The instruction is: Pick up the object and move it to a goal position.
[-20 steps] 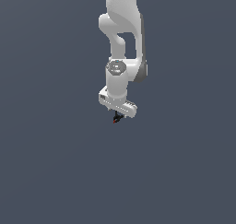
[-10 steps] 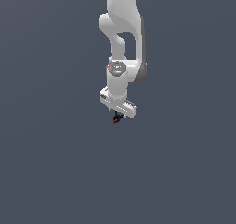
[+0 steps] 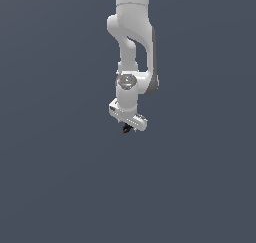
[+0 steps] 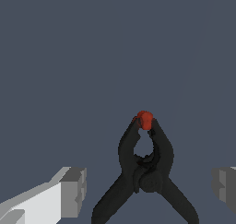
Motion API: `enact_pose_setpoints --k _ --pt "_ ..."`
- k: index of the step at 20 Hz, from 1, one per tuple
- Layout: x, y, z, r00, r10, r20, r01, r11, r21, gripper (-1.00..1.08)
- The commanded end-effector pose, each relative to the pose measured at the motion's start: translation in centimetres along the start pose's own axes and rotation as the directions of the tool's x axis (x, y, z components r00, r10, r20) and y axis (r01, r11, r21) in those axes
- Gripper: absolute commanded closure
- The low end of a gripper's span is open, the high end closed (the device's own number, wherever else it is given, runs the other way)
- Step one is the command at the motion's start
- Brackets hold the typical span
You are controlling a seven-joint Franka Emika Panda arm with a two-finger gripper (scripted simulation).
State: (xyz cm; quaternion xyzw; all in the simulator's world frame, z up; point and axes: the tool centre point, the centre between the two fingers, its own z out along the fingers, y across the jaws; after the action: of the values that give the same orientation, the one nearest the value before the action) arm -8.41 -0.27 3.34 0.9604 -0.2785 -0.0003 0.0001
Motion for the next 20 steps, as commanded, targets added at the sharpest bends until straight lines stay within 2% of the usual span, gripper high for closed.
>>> enact_pose_setpoints --k 1,7,8,20 --pt "-0.03 0.0 1.05 1.0 0.001 0.0 -0.001 1.0 0.0 -0.92" --pt "0.02 -0.02 1.99 1.0 0.002 0.0 -0.002 1.0 0.0 -0.92" --pt "0.02 -0.02 1.99 1.0 0.002 0.0 -0.002 1.0 0.0 1.08" --pt "-0.02 -0.02 1.86 1.0 0.001 0.0 -0.001 1.0 0.001 1.08"
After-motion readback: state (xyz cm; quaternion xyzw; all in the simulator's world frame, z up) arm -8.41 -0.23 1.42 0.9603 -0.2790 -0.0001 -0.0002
